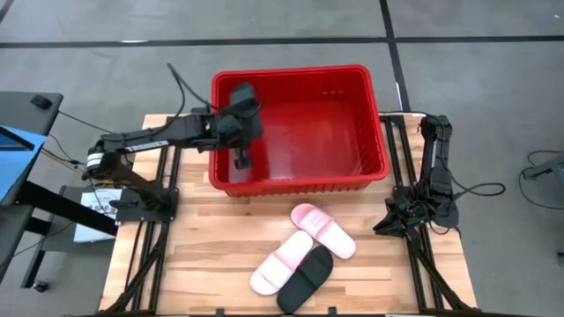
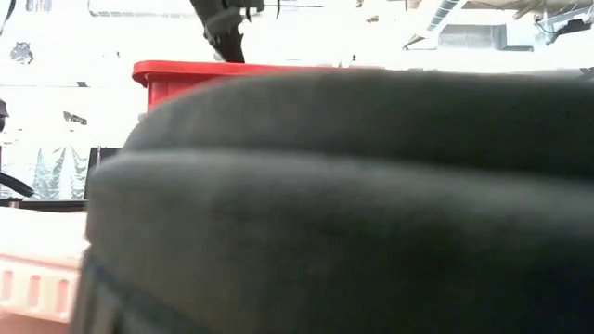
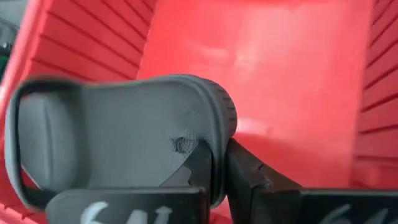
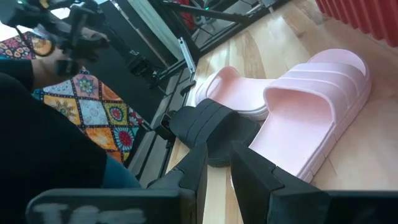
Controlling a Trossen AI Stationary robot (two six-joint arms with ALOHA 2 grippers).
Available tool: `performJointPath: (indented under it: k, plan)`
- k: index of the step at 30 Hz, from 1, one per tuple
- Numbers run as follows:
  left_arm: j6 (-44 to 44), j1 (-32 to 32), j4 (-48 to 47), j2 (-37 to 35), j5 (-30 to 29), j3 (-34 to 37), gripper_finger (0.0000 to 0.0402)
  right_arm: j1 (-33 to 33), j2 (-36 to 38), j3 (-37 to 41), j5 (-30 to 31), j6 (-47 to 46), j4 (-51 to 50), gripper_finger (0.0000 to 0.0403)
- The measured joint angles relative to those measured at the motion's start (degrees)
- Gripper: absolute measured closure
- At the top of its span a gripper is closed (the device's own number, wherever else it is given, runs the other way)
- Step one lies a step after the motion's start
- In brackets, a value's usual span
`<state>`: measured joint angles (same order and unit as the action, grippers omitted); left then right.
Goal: Pick and place slides into bin
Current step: Put the left black slide into the basket
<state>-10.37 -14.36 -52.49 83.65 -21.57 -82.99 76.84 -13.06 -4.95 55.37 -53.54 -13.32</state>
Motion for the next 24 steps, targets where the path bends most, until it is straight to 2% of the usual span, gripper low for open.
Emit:
performJointPath:
  k: [4,8,12,24]
  plan:
    - [-5.15,-3.23,1.72,1.72,1.61,1.69,0.0395,0.00,-0.02,0.00,-0.01,0.00,0.02,0.0343]
    - [-9.77,-6.08,1.60,4.27,7.12,2.11,0.0395,0.00,-0.02,0.02,-0.01,-0.01,0.04,0.0343]
    - [-12.64,-7.28,0.84,7.01,8.98,2.11,0.0395,0.01,-0.02,0.01,-0.02,0.00,0.04,0.0343]
    - [-12.42,-9.57,0.21,8.13,11.18,7.76,0.0395,0.01,-0.02,0.02,-0.02,0.00,0.07,0.0343]
